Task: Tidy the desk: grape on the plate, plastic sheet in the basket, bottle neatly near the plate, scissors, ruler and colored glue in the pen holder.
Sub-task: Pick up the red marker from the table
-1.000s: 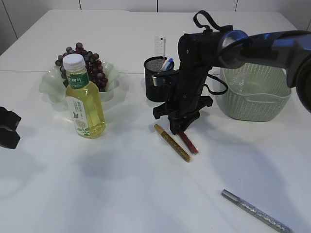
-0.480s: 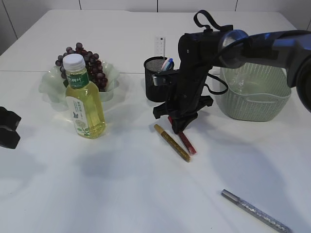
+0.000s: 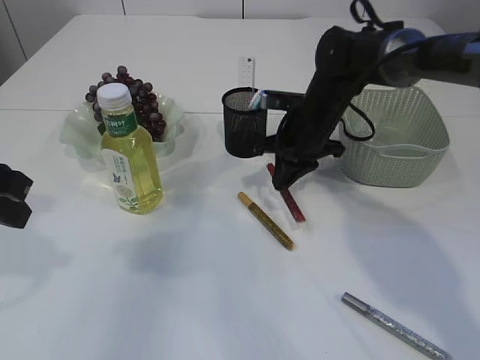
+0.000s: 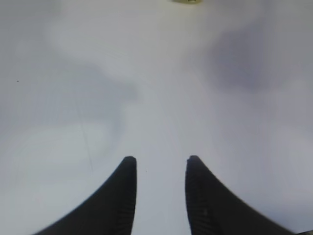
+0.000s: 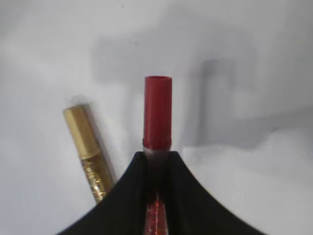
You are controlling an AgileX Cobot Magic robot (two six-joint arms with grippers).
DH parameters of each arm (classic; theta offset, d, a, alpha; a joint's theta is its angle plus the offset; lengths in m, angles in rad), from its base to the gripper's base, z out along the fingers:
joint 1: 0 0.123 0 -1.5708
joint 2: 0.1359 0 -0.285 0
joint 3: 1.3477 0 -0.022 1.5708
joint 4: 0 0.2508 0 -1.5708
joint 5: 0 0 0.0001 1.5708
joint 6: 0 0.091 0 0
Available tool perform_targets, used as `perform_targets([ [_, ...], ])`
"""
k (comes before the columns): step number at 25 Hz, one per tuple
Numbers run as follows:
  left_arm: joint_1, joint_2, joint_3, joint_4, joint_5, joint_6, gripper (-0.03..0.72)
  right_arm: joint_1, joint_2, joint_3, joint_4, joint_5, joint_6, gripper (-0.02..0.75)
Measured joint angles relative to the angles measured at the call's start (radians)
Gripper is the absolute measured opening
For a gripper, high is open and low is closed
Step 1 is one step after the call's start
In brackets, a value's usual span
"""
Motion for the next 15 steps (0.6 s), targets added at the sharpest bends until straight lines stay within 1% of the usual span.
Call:
perform_targets([
  [3, 0.0, 0.0, 0.0, 0.0, -0.014, 0.0, 0.246, -0.047, -0.037, 0.0, 0.141, 0.0, -0.103, 0.095],
  [6, 0.0, 0.0, 0.0, 0.0, -0.017, 0.0, 0.246, -0.09, -0.067, 0.0, 0.329, 0.0, -0.246, 0.094],
  [8, 0.0, 0.0, 0.0, 0.0, -0.017, 0.0, 0.246, -0.11, -0.076, -0.01, 0.473, 0.0, -0.356, 0.094],
  [11, 0.0, 0.0, 0.0, 0.0, -0.017, 0.0, 0.246, -0.122, -0.076, -0.043, 0.638, -0.026, -0.496, 0.094],
  [15, 0.0, 0.0, 0.0, 0.0, -0.017, 0.0, 0.246, -0.122, -0.076, -0.071, 0.837, -0.113, -0.712, 0.093],
])
